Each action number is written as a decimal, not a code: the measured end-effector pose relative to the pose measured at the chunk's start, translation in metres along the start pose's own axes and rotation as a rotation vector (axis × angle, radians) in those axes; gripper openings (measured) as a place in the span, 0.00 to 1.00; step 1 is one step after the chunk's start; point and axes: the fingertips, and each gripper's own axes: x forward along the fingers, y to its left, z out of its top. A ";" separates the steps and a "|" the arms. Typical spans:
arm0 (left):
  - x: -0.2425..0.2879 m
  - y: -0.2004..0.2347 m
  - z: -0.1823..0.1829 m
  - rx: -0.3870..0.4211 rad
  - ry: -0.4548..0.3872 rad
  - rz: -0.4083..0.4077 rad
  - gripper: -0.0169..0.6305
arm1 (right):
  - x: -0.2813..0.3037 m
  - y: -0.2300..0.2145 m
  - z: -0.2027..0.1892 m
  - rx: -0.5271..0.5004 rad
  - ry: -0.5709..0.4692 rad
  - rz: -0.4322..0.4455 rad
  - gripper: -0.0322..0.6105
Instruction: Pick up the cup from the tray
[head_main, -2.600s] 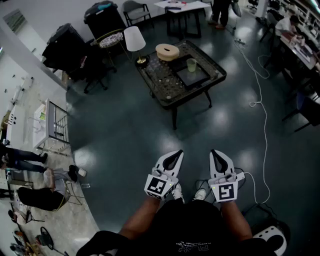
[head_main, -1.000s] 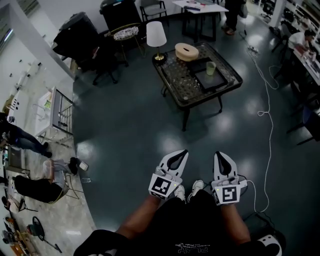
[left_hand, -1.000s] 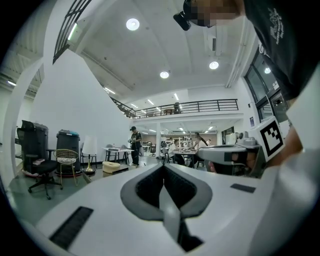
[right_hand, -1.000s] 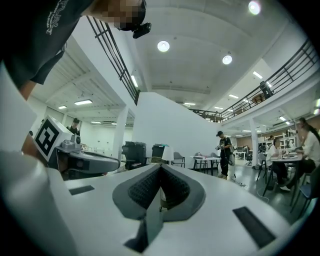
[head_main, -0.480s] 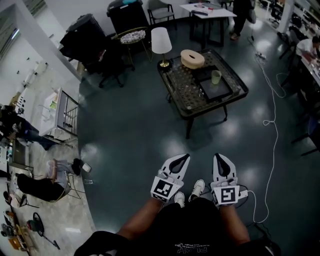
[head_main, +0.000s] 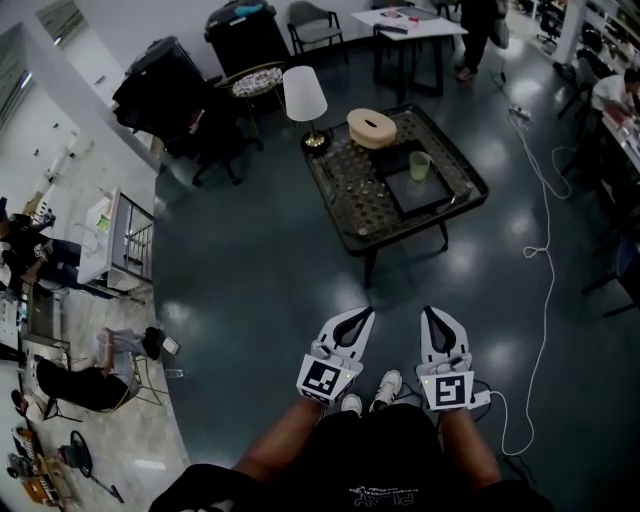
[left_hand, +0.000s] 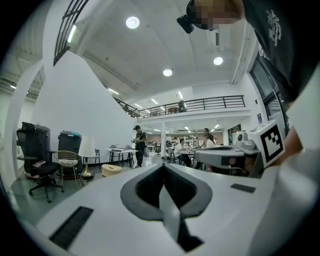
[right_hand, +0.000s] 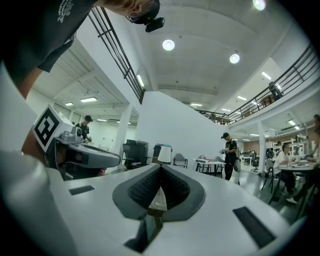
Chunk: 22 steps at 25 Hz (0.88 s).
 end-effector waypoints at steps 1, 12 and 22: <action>0.005 -0.001 -0.001 -0.001 0.004 -0.002 0.04 | 0.001 -0.004 0.000 0.004 0.001 -0.002 0.06; 0.049 -0.003 0.006 0.007 0.029 0.033 0.04 | 0.012 -0.047 0.001 0.031 -0.030 0.014 0.06; 0.073 0.009 0.002 0.009 0.040 0.012 0.04 | 0.037 -0.061 -0.005 0.057 -0.041 -0.004 0.06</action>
